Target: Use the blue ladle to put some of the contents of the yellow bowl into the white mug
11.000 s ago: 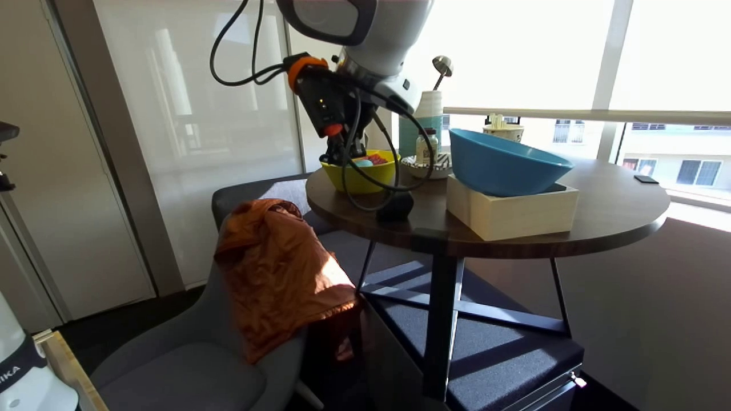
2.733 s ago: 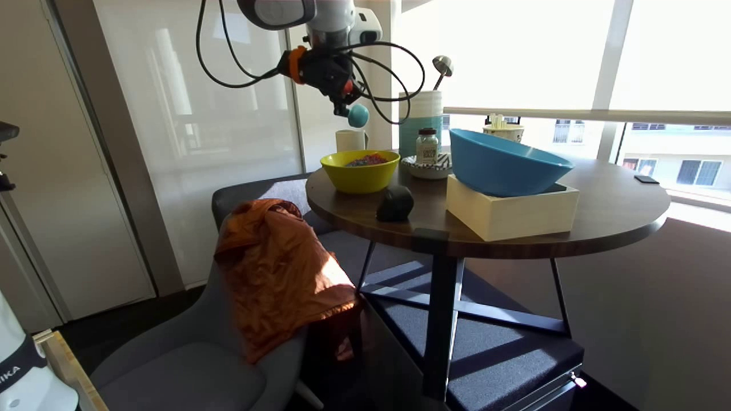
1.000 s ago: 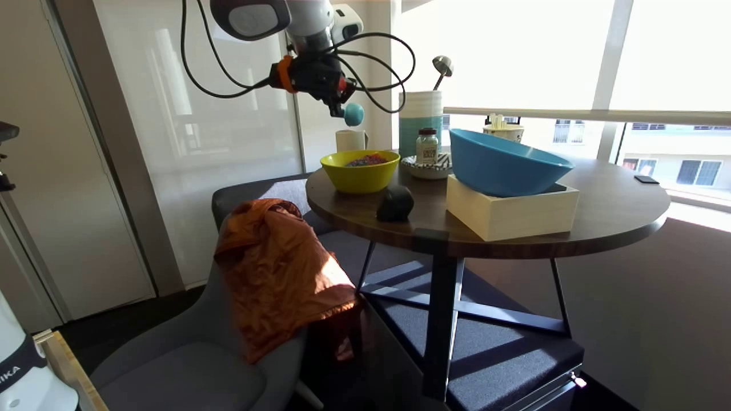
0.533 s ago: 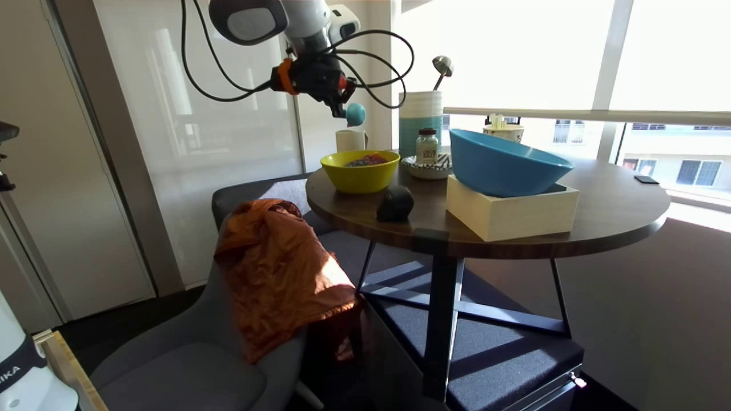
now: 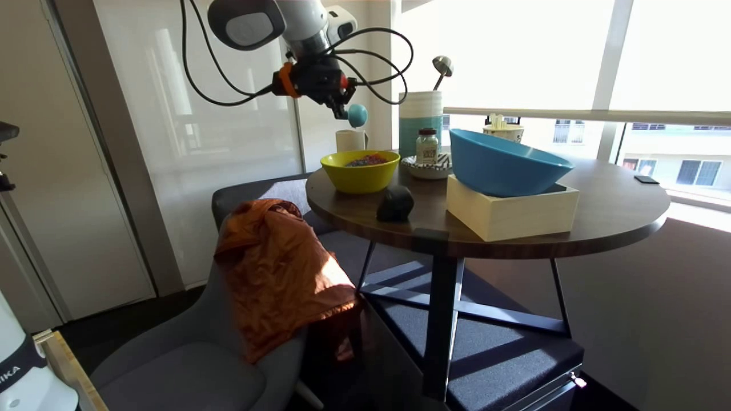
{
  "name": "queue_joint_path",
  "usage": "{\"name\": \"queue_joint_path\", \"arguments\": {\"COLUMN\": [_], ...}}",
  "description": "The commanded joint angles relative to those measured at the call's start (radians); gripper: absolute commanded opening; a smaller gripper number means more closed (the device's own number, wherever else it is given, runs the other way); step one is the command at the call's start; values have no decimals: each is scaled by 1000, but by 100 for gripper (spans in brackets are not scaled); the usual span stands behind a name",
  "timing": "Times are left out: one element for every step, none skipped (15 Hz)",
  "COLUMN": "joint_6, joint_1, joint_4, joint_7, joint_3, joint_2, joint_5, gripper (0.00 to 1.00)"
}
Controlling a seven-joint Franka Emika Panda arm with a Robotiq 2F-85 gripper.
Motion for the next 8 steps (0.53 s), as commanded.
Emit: {"name": "queue_joint_path", "arguments": {"joint_6": [56, 65, 72, 80, 84, 92, 99, 106], "joint_1": [16, 18, 19, 21, 23, 26, 29, 31], "joint_4": [-41, -44, -46, -49, -52, -56, -60, -65], "joint_7": [-24, -28, -34, -41, -46, -53, -61, -69], "joint_3": [4, 4, 4, 4, 4, 3, 3, 3], "joint_2": [-32, -34, -36, -38, -40, -43, -46, -49], "joint_5": [-38, -43, -45, -46, -45, -44, -43, -41], "gripper": [2, 2, 2, 2, 2, 2, 2, 2]}}
